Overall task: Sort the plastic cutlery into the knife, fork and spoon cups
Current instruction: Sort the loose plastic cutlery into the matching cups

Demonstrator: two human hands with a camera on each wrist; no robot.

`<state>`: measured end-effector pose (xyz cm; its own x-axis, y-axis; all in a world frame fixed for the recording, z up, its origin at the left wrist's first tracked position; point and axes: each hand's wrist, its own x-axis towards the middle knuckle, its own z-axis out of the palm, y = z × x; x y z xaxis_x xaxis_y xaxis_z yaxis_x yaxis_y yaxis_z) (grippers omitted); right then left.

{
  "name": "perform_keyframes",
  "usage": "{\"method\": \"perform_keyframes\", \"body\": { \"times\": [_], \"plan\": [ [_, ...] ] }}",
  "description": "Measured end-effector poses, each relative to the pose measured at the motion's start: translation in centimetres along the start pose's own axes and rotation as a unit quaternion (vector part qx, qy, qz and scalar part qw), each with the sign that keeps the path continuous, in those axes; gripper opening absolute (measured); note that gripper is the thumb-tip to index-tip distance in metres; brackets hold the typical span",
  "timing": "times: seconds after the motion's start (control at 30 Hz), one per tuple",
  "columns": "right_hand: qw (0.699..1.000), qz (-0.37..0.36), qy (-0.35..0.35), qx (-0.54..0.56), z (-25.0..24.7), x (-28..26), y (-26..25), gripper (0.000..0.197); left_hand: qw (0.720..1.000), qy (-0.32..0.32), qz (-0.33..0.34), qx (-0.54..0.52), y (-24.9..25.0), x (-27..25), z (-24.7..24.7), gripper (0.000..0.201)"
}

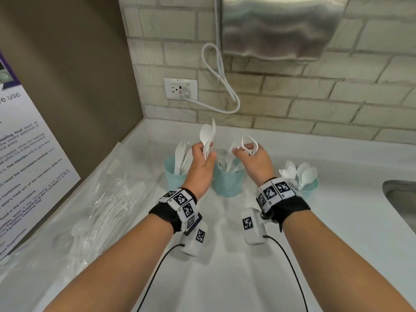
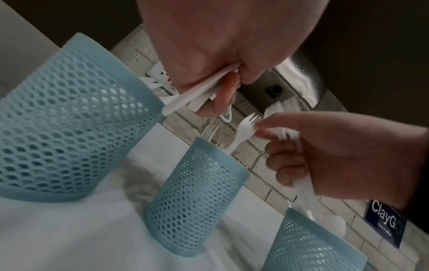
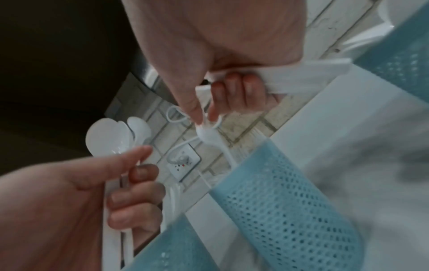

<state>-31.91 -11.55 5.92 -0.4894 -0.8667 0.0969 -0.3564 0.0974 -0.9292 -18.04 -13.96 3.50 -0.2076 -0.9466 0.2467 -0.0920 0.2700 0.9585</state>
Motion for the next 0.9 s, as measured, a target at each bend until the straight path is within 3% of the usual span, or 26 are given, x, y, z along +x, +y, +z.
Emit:
{"method": "perform_keyframes", "body": {
  "times": [0.07,0.2,0.3,0.43,0.53,0.73,0.83,0.9],
  "plan": [
    [1.000,0.010,-0.018,0.008,0.2,0.5,-0.1,0.026,1.000,-0.009,-0.018,-0.019,-0.3,0.2,0.0,0.030],
    [0.984,-0.050,0.002,0.173,0.1,1.8,-2.0,0.013,0.999,-0.022,-0.038,-0.021,-0.7,0.3,-0.3,0.032],
    [0.977,-0.073,-0.018,0.197,0.7,1.9,-2.5,0.018,0.998,-0.034,-0.037,-0.032,-0.7,0.0,-0.3,0.032],
    [0.979,-0.031,-0.057,0.193,2.0,1.9,-0.3,0.023,0.998,-0.051,-0.030,-0.033,-1.2,0.1,-0.1,0.029],
    [0.981,-0.013,-0.080,0.179,2.4,2.1,1.3,0.009,0.998,-0.051,-0.014,-0.016,-1.7,0.1,0.0,0.027],
    [0.981,-0.005,-0.077,0.175,1.5,1.7,0.4,0.054,0.999,-0.048,-0.001,0.010,-1.6,-0.1,-0.1,0.024],
    [0.977,-0.038,-0.072,0.199,0.1,0.1,-1.3,0.049,0.999,-0.043,0.007,0.025,-1.2,-0.3,0.6,0.021],
    [0.974,-0.063,-0.108,0.191,-0.6,-1.1,-1.8,0.047,0.999,-0.043,0.008,0.027,-0.8,-0.3,1.5,0.018]
  ]
}}
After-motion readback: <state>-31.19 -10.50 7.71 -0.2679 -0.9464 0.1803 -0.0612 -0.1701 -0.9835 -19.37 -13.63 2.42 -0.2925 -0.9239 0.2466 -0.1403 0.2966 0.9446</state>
